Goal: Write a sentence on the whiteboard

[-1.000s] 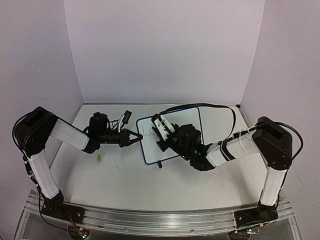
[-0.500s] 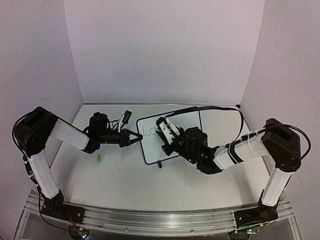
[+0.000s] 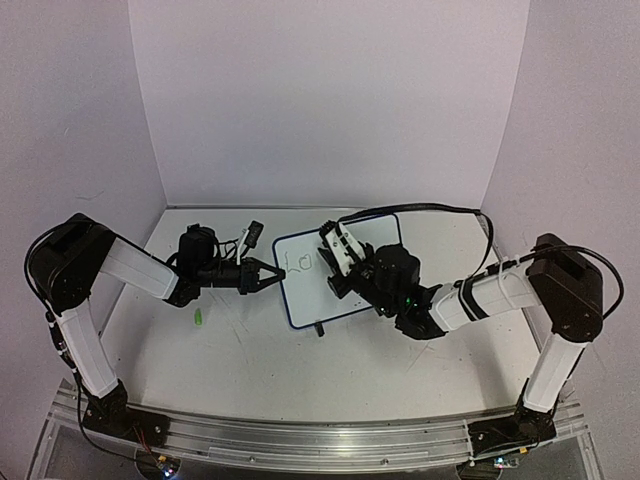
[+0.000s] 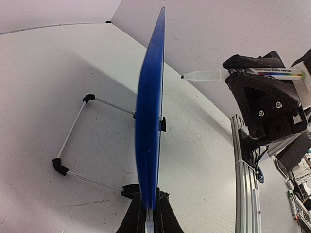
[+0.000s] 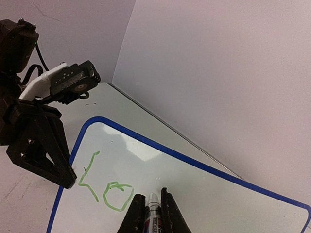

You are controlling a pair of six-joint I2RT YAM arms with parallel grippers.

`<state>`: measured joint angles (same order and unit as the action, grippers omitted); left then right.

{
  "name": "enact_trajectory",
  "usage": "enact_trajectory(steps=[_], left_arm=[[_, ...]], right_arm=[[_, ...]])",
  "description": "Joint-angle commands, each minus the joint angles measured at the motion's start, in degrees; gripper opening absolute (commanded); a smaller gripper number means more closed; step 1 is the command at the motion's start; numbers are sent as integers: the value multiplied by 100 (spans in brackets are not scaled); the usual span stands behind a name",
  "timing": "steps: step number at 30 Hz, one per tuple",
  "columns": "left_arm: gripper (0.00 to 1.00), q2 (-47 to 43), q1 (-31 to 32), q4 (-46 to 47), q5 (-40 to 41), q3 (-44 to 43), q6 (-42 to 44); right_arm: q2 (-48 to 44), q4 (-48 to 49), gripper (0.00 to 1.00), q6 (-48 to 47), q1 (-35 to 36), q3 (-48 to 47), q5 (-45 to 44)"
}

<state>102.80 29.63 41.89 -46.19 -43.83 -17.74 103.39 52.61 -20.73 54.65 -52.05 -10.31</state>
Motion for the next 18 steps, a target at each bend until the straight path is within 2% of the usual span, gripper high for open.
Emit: enact_trajectory(steps=[1, 18], left_arm=[[0, -93, 1, -186, 120, -176, 359], [0, -113, 2, -196, 94, -178, 367]], right_arm=[[142, 84, 0, 10, 15, -280, 137], [440, 48, 0, -42, 13, -480, -4]])
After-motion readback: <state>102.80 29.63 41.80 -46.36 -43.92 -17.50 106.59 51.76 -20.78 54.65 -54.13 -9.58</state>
